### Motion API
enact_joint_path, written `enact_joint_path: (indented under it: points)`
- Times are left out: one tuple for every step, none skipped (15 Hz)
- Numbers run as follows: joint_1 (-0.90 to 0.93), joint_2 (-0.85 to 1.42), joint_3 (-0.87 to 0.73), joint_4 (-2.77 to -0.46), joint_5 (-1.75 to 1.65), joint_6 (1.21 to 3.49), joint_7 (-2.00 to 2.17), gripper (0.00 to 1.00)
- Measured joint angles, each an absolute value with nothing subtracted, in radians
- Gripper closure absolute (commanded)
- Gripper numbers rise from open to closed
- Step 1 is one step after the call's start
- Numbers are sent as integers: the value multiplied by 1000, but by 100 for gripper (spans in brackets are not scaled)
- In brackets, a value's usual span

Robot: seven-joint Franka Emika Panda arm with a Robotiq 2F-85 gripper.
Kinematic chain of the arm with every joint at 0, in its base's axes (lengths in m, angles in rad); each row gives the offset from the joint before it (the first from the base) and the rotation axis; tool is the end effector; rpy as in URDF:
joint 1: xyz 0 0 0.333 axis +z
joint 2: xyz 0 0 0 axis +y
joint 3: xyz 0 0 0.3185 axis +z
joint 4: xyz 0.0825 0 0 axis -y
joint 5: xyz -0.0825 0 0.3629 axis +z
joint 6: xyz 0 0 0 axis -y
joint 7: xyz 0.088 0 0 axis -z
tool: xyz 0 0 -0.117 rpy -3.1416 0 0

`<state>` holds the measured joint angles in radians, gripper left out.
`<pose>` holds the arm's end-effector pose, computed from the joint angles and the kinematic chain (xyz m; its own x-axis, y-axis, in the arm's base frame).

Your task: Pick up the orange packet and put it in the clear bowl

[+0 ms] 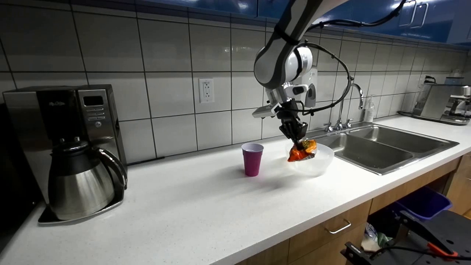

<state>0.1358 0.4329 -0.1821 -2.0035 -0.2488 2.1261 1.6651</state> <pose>0.5557 -0.0374 0.2322 0.0683 -0.9624 0.2629 -0.9553 0.0129 0.2955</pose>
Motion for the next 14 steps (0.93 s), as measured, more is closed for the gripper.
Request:
enact_joint_path:
  points:
    - [127,433,-189,-1999,-249,2122,1665,100]
    - [119,433,-197,-1994,-249,2119,1665,100]
    - [110,433,-204,-1989,-249,2118,1665,100]
    - [102,434,-209,-1983,-249,2118,1665,100]
    - [93,435,-212,-1977,-249,2118,1665,100]
    - [84,437,-214,-1972,-249,2118,1665,100]
    - [77,440,-216,-1966,-249,2120,1665,100]
    - [72,446,-218,-1959,-249,2122,1665,100]
    - [67,453,-220,-1952,-249,2124,1665,100]
    - [61,460,-222,-1943,-249,2126,1665,100]
    - [56,470,-223,-1932,-249,2127,1665,100]
    - [51,480,-223,-1921,-249,2127,1665,100]
    - [48,492,-225,-1908,-249,2128,1665,100]
    - [46,504,-227,-1894,-249,2128,1665,100]
